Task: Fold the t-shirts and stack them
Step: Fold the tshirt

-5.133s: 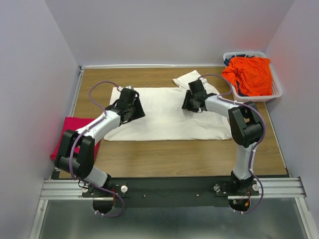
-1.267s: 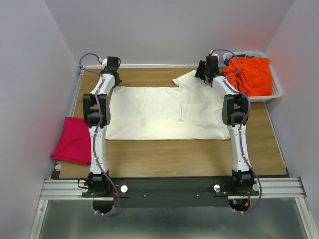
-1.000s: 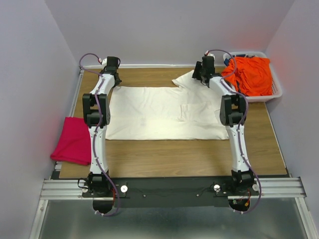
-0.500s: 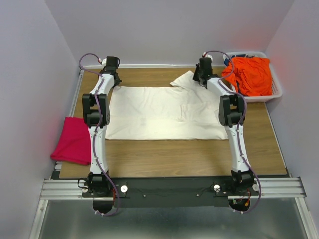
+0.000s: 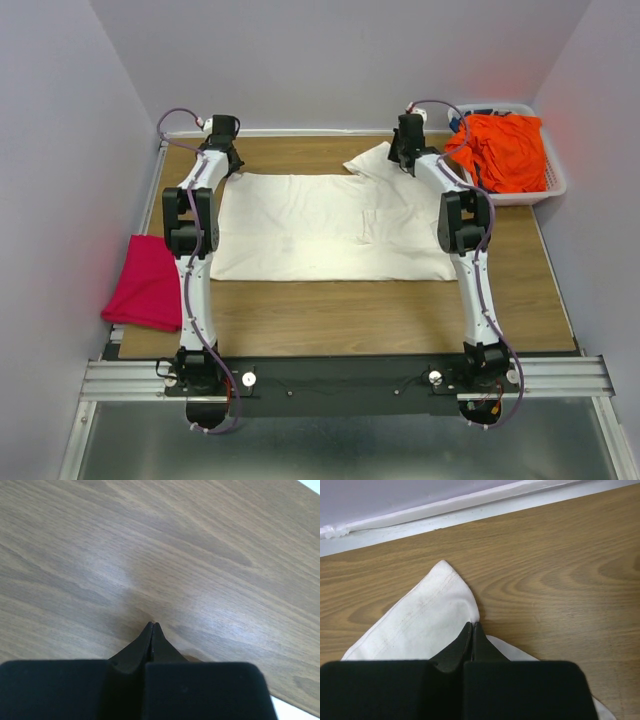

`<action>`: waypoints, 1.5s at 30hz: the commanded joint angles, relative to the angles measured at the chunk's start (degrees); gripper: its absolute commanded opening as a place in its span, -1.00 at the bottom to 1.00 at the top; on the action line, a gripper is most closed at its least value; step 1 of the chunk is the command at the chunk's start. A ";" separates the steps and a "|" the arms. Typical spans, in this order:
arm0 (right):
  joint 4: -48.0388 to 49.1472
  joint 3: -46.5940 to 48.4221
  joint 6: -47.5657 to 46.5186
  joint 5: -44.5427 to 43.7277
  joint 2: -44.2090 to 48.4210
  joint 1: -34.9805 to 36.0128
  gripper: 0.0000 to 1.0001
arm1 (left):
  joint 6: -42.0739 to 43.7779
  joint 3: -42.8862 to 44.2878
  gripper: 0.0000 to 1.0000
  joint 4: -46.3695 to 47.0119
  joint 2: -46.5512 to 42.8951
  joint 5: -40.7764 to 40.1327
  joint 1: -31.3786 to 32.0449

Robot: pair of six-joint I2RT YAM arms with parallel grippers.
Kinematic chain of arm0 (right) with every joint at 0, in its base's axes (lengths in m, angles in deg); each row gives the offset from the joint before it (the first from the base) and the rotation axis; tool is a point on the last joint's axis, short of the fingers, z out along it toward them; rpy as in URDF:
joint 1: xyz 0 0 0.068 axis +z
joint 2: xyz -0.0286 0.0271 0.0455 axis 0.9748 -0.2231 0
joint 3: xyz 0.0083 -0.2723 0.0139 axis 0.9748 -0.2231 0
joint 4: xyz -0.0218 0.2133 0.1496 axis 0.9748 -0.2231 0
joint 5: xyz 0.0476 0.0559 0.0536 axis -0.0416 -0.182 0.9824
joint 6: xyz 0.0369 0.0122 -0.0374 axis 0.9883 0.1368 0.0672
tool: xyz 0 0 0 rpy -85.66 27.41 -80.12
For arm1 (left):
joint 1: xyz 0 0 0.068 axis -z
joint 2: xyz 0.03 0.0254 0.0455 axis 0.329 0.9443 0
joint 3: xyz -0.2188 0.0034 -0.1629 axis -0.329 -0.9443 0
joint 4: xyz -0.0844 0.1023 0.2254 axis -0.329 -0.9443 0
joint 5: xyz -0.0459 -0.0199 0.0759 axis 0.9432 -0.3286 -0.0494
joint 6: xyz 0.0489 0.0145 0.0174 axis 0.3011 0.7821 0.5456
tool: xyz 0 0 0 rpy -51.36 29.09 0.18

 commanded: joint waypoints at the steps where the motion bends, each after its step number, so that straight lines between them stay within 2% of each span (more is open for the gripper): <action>1: -2.95 3.08 -1.34 -3.38 2.48 -0.32 -0.99 | -0.23 -1.00 -1.00 3.51 -4.76 0.68 -0.36; 18: -2.86 0.98 -1.17 -3.73 8.29 -1.38 -0.99 | -0.06 -1.71 -1.00 5.97 -7.04 1.82 -2.91; 22: -2.86 0.10 -0.82 -3.12 8.64 -1.29 -0.99 | 0.30 0.39 -1.00 5.28 -5.21 3.22 -2.91; 25: -2.95 -0.34 -0.82 -2.85 8.64 -1.38 -0.99 | -0.05 4.17 -0.64 1.77 -3.18 2.79 -2.47; 26: -2.95 -0.52 -0.64 -2.85 8.73 -1.29 -0.99 | -0.14 4.87 -0.42 1.06 -2.13 2.44 -2.38; 29: -2.86 -1.13 -0.64 -2.76 8.81 -1.38 -0.99 | -1.02 5.94 -0.25 -1.05 -0.98 0.16 -1.94; 45: -2.68 -2.01 0.94 -1.27 8.64 -1.29 -0.99 | -3.57 10.86 -0.20 -6.06 6.40 -0.55 -0.97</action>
